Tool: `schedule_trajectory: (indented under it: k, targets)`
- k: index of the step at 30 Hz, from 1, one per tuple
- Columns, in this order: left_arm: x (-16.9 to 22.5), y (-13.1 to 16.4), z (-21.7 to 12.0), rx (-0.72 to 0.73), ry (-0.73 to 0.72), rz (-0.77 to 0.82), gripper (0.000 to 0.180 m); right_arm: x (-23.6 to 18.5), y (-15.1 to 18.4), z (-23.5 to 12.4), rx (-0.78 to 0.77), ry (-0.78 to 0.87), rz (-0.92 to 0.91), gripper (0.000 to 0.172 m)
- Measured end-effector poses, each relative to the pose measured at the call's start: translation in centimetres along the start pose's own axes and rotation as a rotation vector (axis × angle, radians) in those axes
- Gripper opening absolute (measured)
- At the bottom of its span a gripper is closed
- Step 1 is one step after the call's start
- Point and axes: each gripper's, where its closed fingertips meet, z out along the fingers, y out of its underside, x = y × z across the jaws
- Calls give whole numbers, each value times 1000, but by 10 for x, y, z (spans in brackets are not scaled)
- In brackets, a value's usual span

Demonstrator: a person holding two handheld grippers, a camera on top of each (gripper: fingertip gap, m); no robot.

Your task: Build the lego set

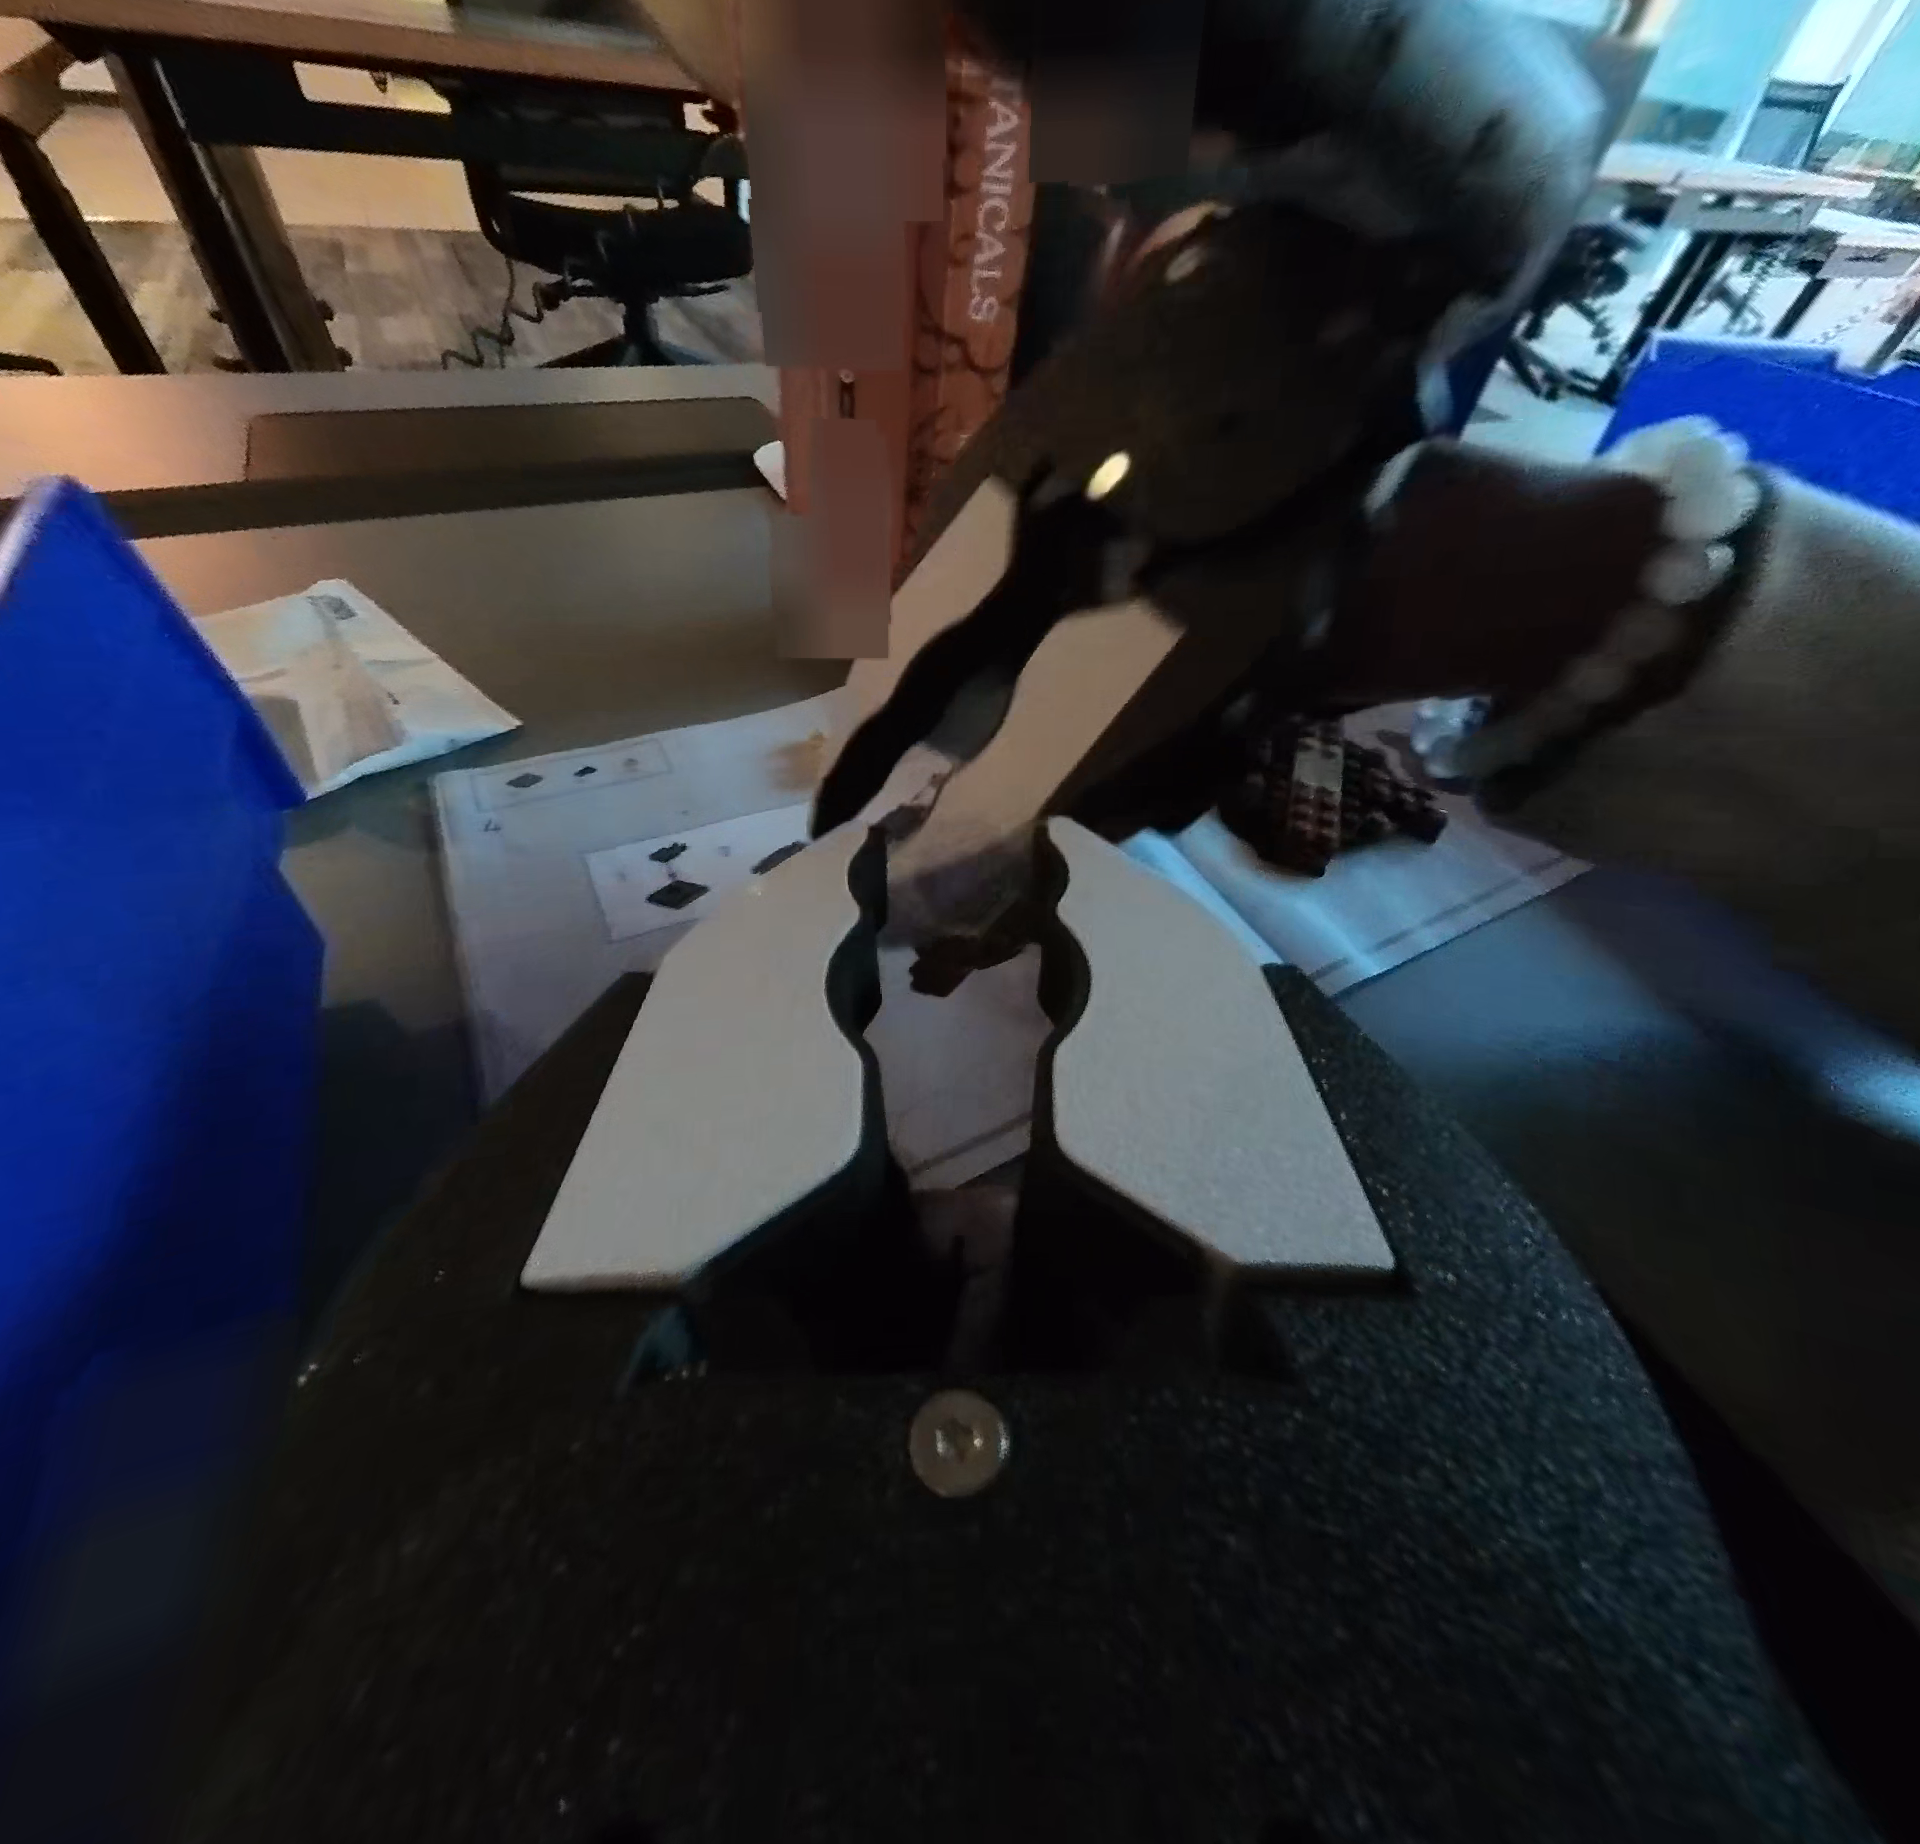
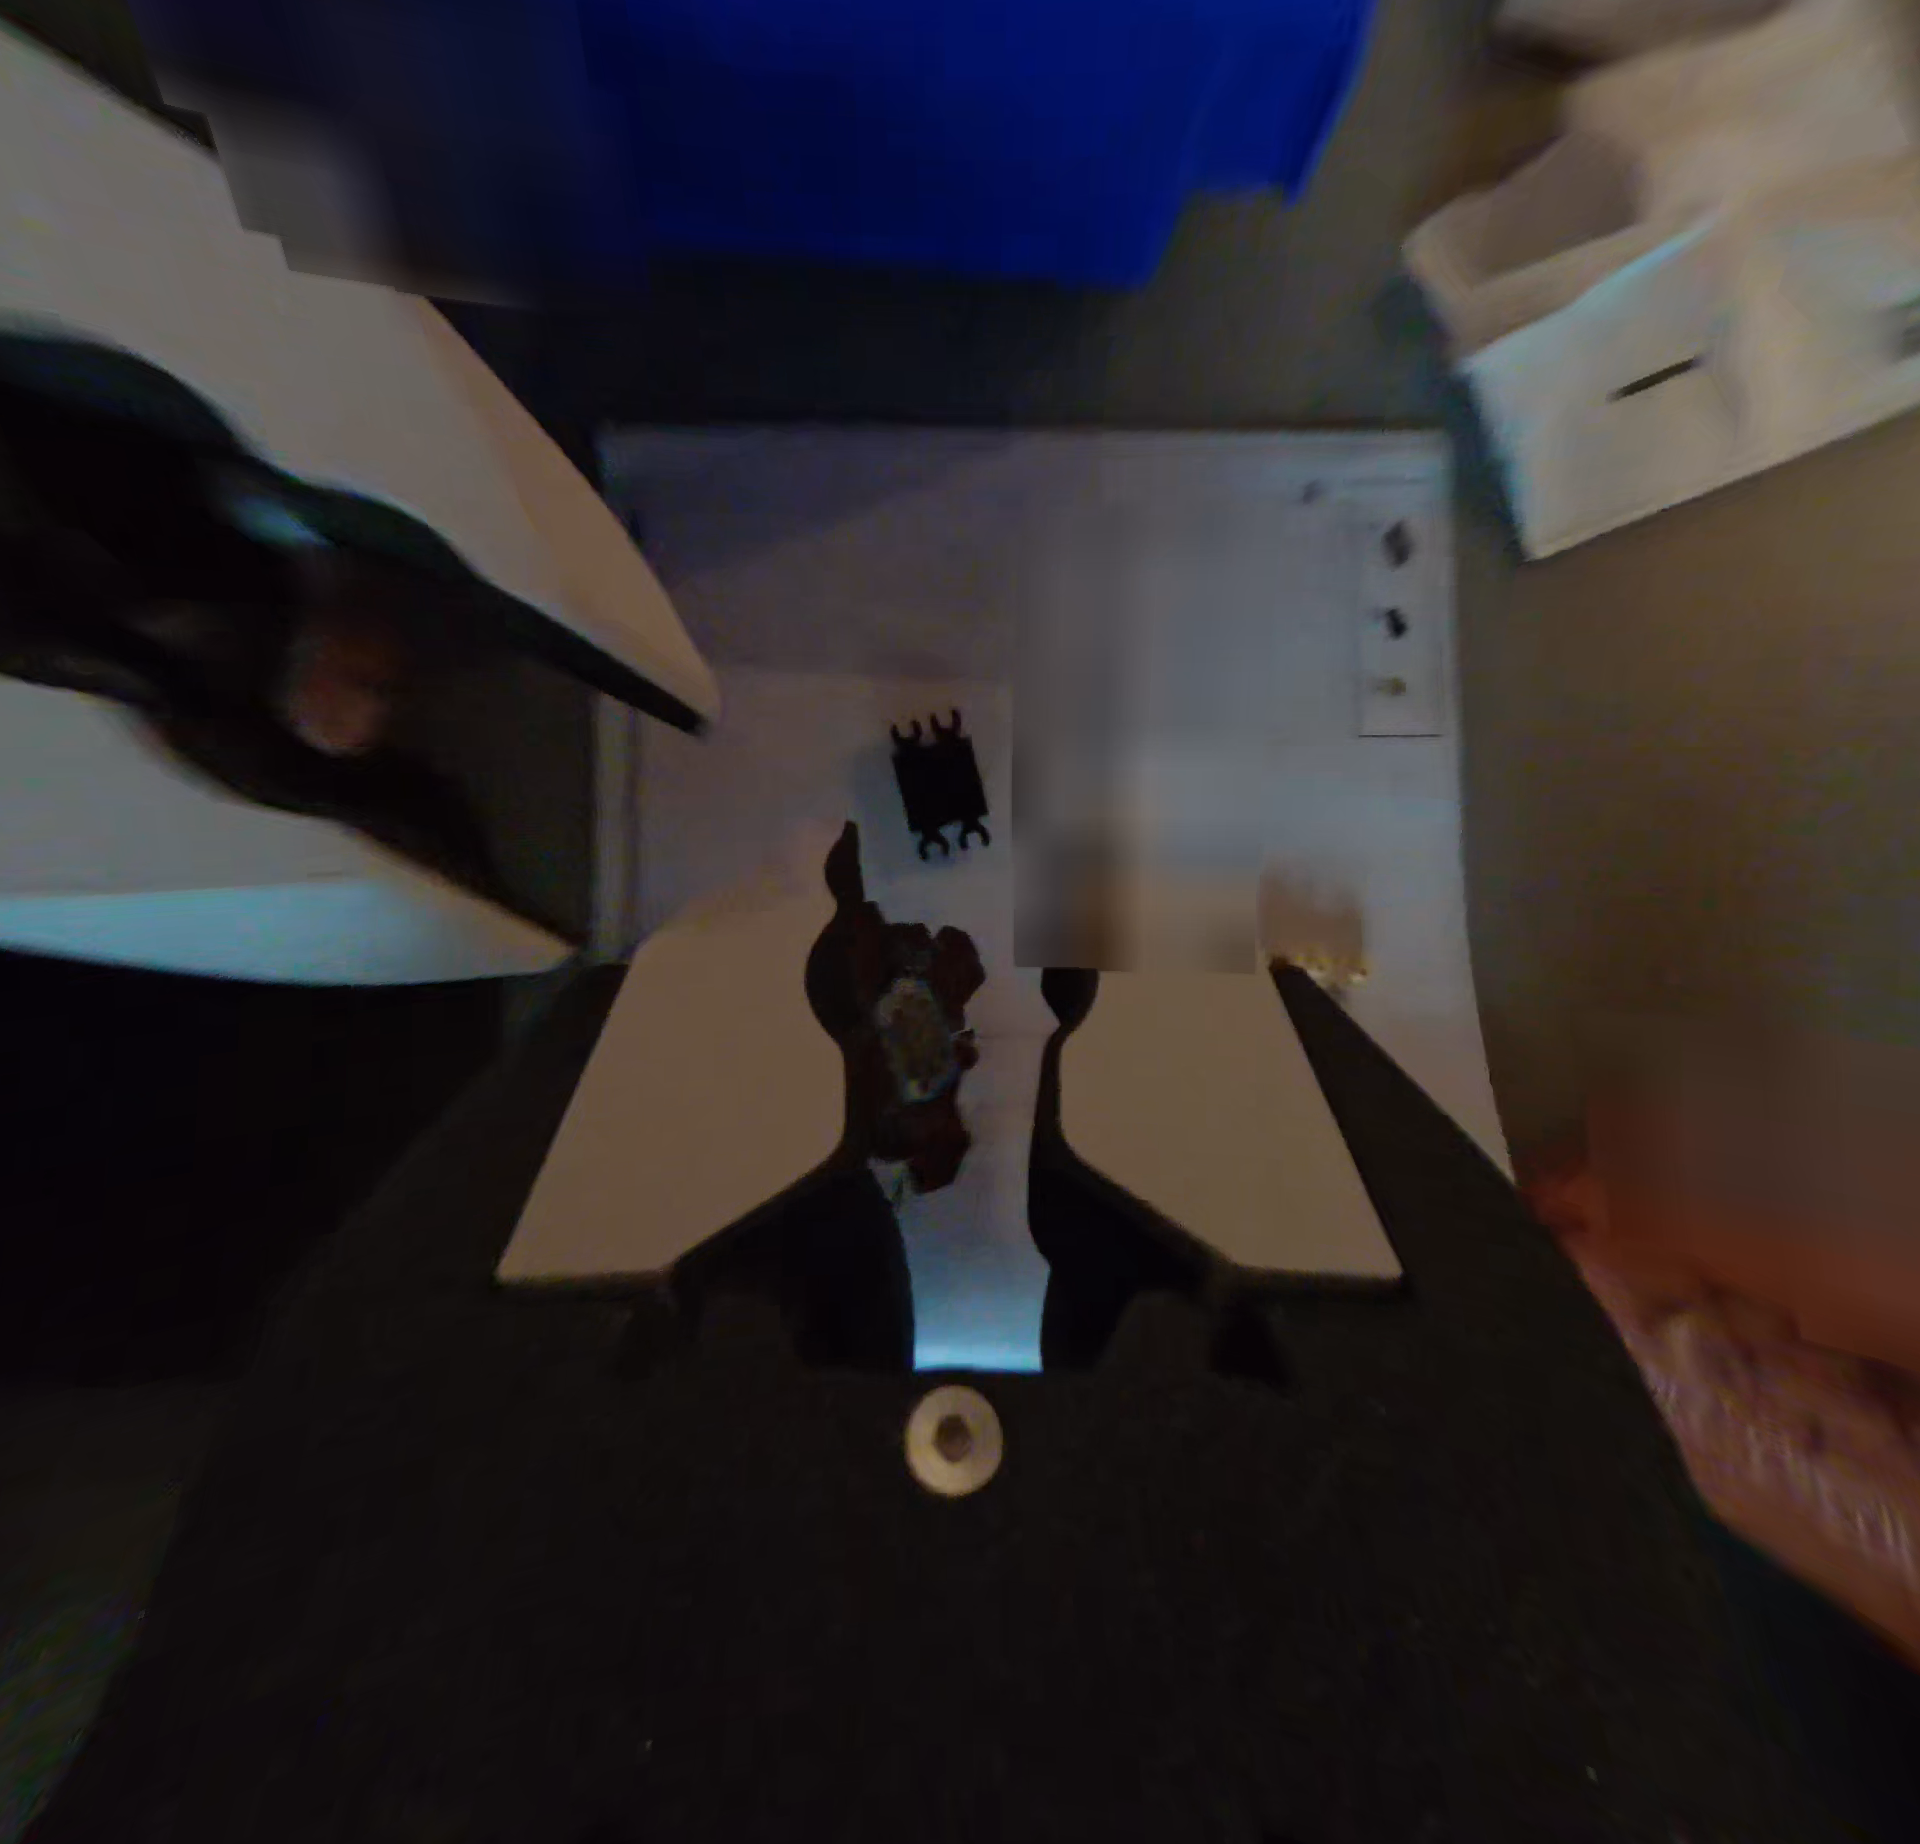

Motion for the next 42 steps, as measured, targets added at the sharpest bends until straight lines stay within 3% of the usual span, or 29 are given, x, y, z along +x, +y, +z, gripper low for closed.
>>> schedule_trajectory:
  k: [2,7,11,13,16,21,26,36,40,42]
  targets:
    - [-3,-1,-2,6,-14,-4,26,1,7,11,-59,-17,-51,32]
    - [-4,-3,-3,18,-17,4,29,-3,4,17,-22,-72,-105,14]
    - [-4,-6,-5,34,-17,29,37,-12,4,-16,35,-111,-153,13]
    - [10,-10,-4,63,73,81,38,-23,6,-45,51,-130,-243,14]
    - [59,-7,-7,42,386,82,38,-42,17,-77,1,-170,-366,14]
    - [73,-10,-13,66,435,238,39,-68,22,-96,-1,-269,-416,14]
    - [75,3,-9,-22,397,348,28,-80,15,-100,45,-316,-454,14]
    - [81,5,-12,5,418,376,16,-85,22,-91,8,-331,-461,14]
    - [71,2,-11,21,398,277,16,-70,16,-96,52,-258,-341,21]
    - [63,2,-10,24,361,257,16,-43,6,-101,136,-120,-243,22]
